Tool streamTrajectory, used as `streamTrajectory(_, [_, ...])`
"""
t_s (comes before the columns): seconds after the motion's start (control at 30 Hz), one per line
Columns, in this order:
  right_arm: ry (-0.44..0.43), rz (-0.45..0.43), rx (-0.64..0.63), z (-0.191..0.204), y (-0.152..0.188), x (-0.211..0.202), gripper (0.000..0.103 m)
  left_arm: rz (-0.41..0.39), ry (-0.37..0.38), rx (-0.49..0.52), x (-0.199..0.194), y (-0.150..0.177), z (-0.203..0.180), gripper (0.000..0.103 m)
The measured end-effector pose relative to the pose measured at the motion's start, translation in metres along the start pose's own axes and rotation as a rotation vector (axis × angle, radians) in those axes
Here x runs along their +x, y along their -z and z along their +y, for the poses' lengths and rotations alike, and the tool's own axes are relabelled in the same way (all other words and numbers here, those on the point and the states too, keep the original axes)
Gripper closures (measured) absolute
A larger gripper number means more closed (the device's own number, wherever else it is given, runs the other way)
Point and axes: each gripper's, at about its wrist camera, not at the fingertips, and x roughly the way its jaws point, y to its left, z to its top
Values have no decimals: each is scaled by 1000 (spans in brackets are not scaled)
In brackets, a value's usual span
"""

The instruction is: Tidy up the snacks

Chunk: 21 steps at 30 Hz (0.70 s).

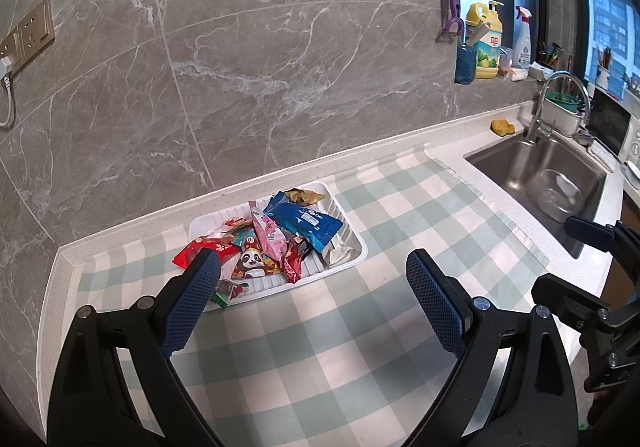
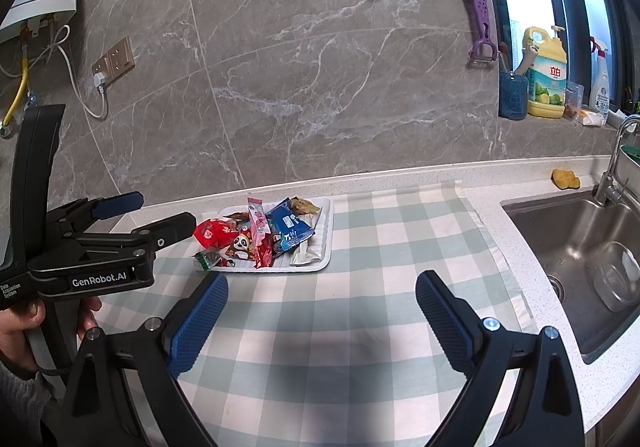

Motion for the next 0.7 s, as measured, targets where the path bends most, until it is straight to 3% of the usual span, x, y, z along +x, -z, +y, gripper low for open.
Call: streamTrajectory(0.7, [-2, 5, 0, 0, 0, 1, 6, 1, -2, -1, 1, 0, 0, 8])
